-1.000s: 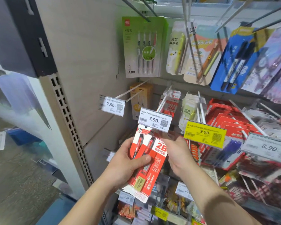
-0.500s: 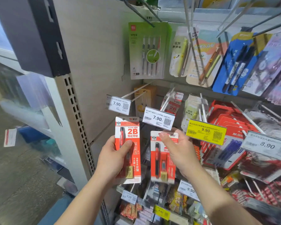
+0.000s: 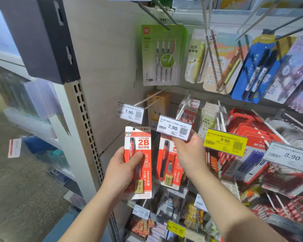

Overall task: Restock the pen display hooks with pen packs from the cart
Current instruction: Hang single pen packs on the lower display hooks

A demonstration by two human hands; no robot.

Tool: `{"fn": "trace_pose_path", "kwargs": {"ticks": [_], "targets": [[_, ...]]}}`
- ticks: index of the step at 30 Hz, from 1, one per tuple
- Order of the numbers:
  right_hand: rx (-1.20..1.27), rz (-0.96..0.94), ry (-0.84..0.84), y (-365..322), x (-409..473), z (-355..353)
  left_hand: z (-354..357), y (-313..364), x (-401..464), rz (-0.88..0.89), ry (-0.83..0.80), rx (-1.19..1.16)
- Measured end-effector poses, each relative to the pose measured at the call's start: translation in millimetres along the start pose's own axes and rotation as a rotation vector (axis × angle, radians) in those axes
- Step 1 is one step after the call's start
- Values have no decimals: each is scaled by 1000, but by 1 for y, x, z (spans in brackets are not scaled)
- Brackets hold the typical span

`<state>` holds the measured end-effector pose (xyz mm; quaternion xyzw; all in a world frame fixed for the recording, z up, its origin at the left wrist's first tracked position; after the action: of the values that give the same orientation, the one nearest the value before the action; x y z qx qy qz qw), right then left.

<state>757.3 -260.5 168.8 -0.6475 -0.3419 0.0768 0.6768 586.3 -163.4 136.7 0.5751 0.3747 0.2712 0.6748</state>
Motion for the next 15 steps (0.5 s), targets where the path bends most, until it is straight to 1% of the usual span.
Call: {"fn": "trace_pose_path", "kwargs": {"ticks": [4,10,13,15], "targets": [[13,-7,33,-1,0,3,1,2,0,-11,-15,-15],[32,33,66,0,1,4,1,3,5,-31,-20,-26],[14,4,57,-1,5,3,1,4,7,-32,-15,-38],[43,16,21,0,8,2,1,4,9,-35,-17,-36]]}}
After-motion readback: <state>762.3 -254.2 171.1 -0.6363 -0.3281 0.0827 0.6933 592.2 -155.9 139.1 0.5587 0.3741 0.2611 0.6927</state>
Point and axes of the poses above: each hand's wrist, its own x-axis towards the middle knuckle, its own z-axis out of the palm, y = z × x, the point moved 1 cm from there along x, towards the middle knuckle, and after that the axes turned 7 degrees about -z, right-handed, at the moved point
